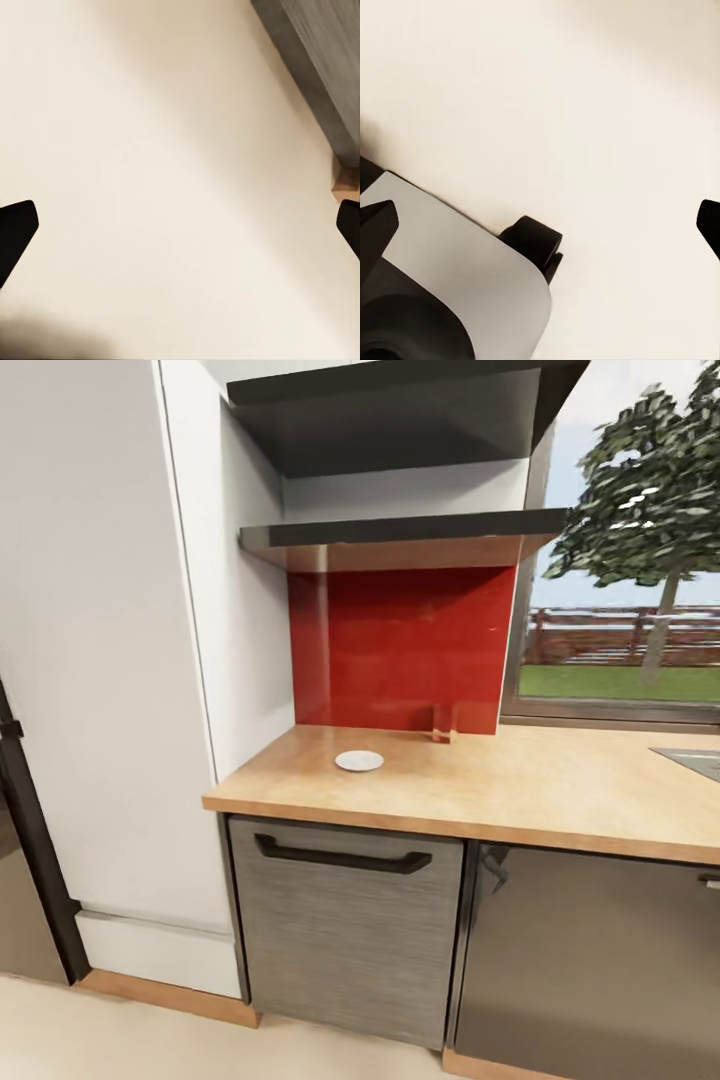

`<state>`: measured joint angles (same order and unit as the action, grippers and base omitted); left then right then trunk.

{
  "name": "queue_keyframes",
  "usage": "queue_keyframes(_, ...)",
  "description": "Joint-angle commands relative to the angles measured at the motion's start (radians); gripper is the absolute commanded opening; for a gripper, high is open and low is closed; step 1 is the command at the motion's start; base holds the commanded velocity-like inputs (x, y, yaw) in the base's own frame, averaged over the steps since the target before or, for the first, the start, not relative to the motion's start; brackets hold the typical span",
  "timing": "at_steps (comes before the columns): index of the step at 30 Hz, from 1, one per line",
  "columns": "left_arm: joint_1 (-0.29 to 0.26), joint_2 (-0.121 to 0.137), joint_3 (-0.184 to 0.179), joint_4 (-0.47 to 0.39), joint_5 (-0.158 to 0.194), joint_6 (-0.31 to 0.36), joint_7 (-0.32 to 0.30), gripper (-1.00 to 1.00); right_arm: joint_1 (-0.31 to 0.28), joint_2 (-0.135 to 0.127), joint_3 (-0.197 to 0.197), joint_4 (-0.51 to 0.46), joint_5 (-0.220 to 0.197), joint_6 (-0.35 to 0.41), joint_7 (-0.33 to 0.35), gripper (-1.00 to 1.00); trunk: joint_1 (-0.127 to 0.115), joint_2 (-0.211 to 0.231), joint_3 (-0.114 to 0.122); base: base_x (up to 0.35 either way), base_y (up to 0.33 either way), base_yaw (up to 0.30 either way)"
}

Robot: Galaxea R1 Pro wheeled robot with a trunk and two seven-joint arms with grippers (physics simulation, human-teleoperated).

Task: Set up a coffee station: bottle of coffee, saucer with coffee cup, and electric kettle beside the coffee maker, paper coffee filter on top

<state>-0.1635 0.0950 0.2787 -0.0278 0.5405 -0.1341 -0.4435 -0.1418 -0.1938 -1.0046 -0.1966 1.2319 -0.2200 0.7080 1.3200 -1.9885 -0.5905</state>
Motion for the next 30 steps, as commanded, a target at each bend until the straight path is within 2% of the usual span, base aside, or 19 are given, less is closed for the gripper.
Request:
queue_keyframes(1, -0.001, 0.0, 0.008, 0.002, -0.005, -0.002, -0.004, 1.0, -0.001, 0.0, -0.008, -0.001, 0.011, -0.006, 0.004, 1.0, 0.0, -0.001, -0.001, 0.176, 0.281, -0.198)
queue_keyframes(11, -0.001, 0.0, 0.008, 0.002, -0.005, -0.002, -0.006, 1.0, -0.001, 0.0, -0.008, -0.001, 0.011, -0.006, 0.004, 1.0, 0.0, -0.001, -0.001, 0.086, 0.178, -0.207)
queue_keyframes(24, -0.001, 0.0, 0.008, 0.002, -0.005, -0.002, -0.006, 1.0, -0.001, 0.0, -0.008, -0.001, 0.011, -0.004, 0.004, 1.0, 0.0, -0.001, -0.001, -0.006, 0.296, -0.016)
queue_keyframes(30, -0.001, 0.0, 0.007, 0.0, -0.005, -0.002, -0.007, 1.0, -0.001, -0.005, -0.01, -0.003, 0.008, -0.002, 0.0, 1.0, 0.0, -0.001, -0.001, -0.016, 0.084, 0.0)
